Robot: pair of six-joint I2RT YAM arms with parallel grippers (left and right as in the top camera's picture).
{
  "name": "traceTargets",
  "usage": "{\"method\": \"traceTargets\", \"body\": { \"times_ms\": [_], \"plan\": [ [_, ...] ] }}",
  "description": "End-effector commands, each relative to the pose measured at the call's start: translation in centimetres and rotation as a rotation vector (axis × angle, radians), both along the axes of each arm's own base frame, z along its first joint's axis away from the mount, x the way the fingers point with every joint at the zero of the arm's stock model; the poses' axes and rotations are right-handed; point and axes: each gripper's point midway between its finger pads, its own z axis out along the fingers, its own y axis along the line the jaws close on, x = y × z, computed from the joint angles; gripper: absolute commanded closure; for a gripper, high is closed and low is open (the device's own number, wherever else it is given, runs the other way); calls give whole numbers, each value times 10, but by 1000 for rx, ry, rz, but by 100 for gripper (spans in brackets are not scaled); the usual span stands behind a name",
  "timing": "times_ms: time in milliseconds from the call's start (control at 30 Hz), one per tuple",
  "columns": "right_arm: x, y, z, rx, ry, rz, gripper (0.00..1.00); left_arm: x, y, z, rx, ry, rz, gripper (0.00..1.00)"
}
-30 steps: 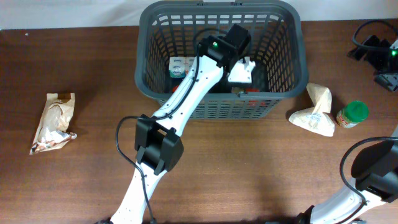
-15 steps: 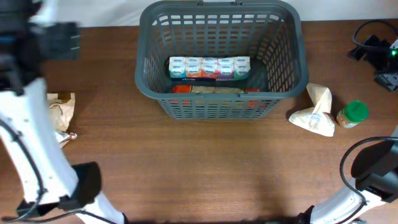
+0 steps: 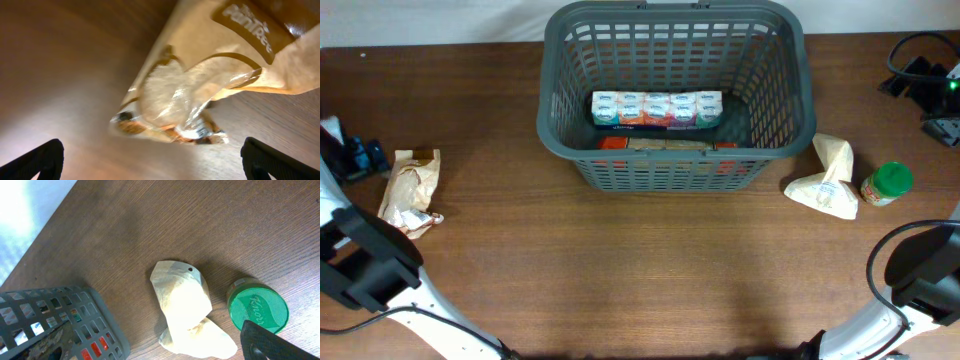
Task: Pack container
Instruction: 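Move the left gripper to the brown paper snack bag and grasp it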
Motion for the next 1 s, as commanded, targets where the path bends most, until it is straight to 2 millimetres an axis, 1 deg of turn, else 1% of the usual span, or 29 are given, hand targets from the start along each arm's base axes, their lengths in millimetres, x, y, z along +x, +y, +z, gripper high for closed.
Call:
{"method": "traceTargets", "body": {
  "times_ms": [0,100,200,267,367,433,467,500,600,633,667,733,767,800,833,867,967],
  "plan": [
    [-1,0,9,-15,-17,-1,1,11,-24,-51,-225,-16,-83,0],
    [-1,-1,9,-15,-18,-1,1,11,-30,-64,-249,17,-122,0],
    [-1,-1,9,-15,-18,-1,1,12,-35,-74,-267,37,-203,16],
    [-1,-1,9,-15,-18,-1,1,11,-36,-81,-281,51,-216,20],
    [-1,0,9,-15,-17,-1,1,6,-34,-98,-291,97,-213,19],
    [-1,0,9,-15,-17,-1,1,3,-34,-111,-303,129,-211,16],
    [-1,-1,9,-15,-18,-1,1,0,-35,-117,-310,144,-210,5],
    [-1,-1,9,-15,-18,-1,1,-4,-34,-125,-309,175,-205,1],
    [-1,0,9,-15,-18,0,1,-10,-32,-140,-301,211,-188,0],
    [-1,0,9,-15,-17,-1,1,-11,-31,-141,-297,216,-187,5],
    [-1,-1,9,-15,-18,-1,1,-14,-24,-142,-256,241,-168,22],
    [-1,0,9,-15,-17,-1,1,-20,-15,-143,-199,280,-125,28],
    [-1,0,9,-15,-17,-1,1,-21,-15,-143,-199,283,-124,34],
    [-1,-1,9,-15,-18,-1,1,-23,-17,-145,-205,290,-123,57],
    [-1,-1,9,-15,-18,-1,1,-25,-18,-147,-209,296,-120,94],
    [-1,-1,9,-15,-18,-1,1,-25,-18,-148,-209,298,-108,98],
    [-1,0,9,-15,-17,-1,1,-29,-23,-153,-213,312,-68,98]
  ]
}}
